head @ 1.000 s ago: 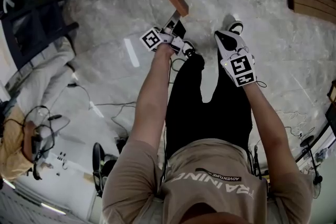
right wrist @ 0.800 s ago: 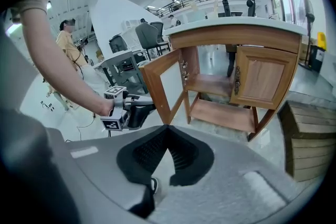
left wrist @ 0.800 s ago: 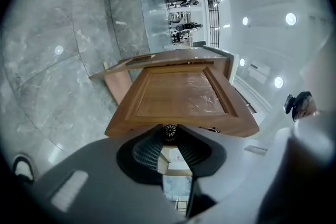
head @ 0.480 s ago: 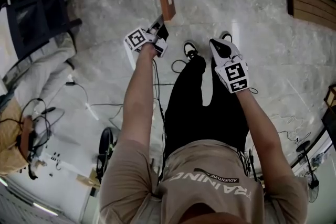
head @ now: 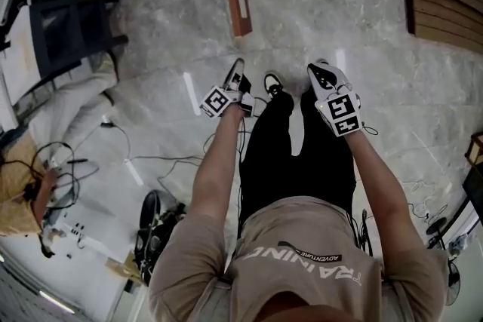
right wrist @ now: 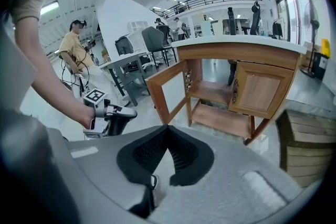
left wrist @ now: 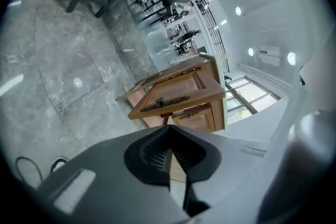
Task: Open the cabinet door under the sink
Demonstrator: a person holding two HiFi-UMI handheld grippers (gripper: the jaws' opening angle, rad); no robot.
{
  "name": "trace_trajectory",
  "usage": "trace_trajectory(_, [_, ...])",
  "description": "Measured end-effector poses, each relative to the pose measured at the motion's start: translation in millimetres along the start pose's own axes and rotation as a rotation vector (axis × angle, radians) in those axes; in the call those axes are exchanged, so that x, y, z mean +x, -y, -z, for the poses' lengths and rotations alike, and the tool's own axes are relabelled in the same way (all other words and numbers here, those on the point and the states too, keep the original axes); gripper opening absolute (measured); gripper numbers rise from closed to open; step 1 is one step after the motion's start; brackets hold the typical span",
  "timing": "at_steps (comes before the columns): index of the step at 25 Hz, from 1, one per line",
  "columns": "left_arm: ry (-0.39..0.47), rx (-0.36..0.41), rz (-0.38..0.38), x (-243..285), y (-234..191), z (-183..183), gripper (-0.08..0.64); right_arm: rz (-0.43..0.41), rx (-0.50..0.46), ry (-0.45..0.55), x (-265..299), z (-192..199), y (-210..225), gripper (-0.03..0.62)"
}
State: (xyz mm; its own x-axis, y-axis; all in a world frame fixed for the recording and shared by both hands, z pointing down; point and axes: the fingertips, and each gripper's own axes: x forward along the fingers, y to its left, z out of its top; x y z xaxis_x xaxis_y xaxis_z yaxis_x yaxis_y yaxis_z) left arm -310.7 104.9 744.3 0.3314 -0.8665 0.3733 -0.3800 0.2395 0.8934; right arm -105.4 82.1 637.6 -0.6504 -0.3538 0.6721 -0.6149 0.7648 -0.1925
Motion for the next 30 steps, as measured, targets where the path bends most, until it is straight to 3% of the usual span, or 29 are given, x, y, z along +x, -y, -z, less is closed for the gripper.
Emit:
trace_trajectory(2, [-0.048,0.088,-0.05,-12,3,18,0.014,0.009,-0.004,-0.004,-10,1,8,0.002])
trace_trajectory(6, [-0.177,0.233,-0.058,-20,46,59,0.014,0.013,-0.013,-0.01,-38,-2,12,0.002])
trace_trajectory(9, [-0.274,0.355,-0.039,-18,88,83,0.014,0.003,-0.028,-0.006,-56,-9,8,0.002])
trace_trajectory(12, [-0.31,0.412,-0.006,-11,128,94,0.014,-0.004,-0.043,0.009,-72,-21,5,0.002])
trace_trajectory(19, [-0.198,0.482,0.124,-3,232,69,0.014,0.033,-0.039,0.078,-104,-59,12,0.002])
trace_trajectory(24, [-0.122,0.604,0.2,6,298,39,0.014,0.06,-0.046,0.157,-123,-97,39,0.002])
trace_trajectory(27, [-0.108,0.708,0.192,1,320,42,0.014,0.076,-0.032,0.161,-137,-87,56,0.002])
trace_trajectory(30, [-0.111,0.862,0.132,4,345,43,0.015,0.101,-0.015,0.163,-155,-82,76,0.002])
